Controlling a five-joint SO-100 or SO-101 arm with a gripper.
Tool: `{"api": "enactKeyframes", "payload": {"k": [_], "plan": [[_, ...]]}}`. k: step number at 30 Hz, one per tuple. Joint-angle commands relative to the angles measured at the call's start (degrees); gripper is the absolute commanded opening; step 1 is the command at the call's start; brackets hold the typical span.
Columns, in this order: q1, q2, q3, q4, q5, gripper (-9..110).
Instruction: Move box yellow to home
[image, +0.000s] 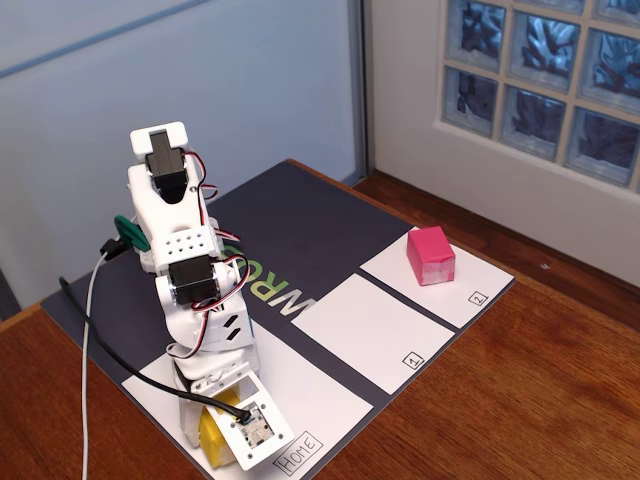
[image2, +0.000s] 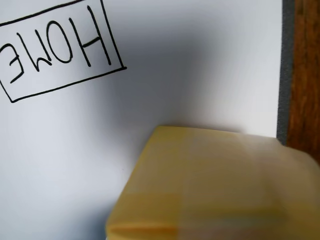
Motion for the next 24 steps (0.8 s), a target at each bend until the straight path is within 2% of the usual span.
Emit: {"api": "enactKeyframes", "payload": {"k": [1,24], "plan": [[-1.0,-0.1,-1.1,-1.9,0.4,26],[-3.1,6.6,-1.0,0.1,4.6,31]]}}
